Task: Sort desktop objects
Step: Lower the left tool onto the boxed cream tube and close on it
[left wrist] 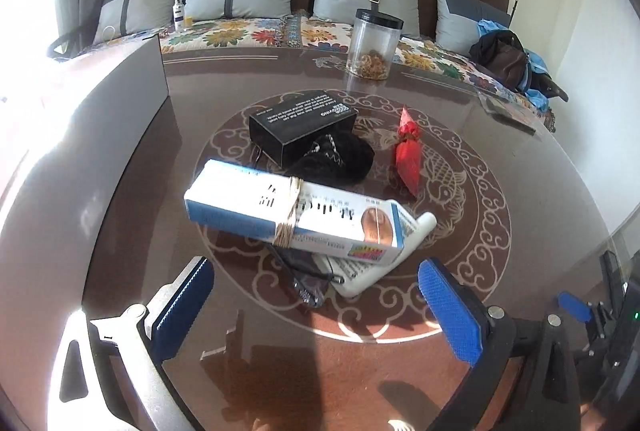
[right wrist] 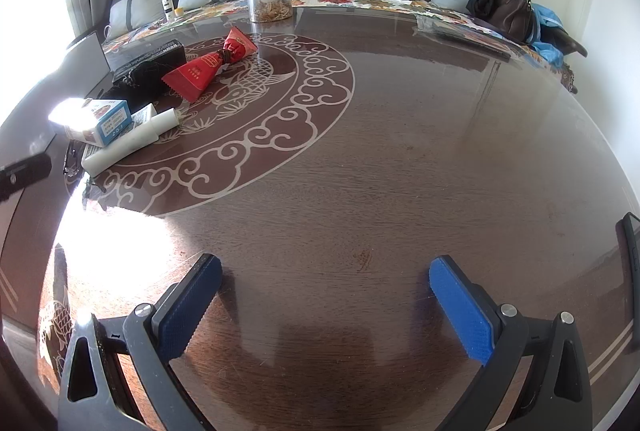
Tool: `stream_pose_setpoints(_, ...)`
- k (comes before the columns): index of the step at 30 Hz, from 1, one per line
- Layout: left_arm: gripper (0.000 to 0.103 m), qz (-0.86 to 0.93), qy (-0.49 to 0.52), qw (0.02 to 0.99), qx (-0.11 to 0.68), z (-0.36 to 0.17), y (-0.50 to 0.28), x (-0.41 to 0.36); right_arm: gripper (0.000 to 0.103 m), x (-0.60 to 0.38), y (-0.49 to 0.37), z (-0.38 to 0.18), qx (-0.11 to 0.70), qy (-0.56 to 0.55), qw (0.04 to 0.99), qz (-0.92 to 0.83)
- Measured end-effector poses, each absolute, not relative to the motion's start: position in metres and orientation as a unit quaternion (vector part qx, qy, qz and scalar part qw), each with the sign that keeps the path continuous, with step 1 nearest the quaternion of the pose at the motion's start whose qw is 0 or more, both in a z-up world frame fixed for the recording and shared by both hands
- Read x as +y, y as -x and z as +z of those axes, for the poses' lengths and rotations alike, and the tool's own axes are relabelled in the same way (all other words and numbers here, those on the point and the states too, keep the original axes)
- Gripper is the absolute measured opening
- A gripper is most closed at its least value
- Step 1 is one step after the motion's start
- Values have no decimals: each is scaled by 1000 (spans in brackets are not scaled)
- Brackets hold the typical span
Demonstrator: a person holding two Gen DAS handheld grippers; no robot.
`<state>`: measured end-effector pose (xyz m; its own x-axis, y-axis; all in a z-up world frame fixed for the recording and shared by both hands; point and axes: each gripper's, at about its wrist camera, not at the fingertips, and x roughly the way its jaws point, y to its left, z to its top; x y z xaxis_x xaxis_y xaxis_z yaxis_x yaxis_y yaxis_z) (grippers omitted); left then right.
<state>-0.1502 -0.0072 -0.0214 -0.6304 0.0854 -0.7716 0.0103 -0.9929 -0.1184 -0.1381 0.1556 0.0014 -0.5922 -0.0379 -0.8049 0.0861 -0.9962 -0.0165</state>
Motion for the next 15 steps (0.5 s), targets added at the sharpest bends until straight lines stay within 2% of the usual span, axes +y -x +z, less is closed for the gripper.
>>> stream_pose_setpoints(7,103,872,488,-44,-19,-33,227,0,103,156,138,1,27,-450,35,-892)
stream_pose_setpoints(15,103,870,492,-21,25,-46,171,-35,103,156,138,1,27,-450,35,-892)
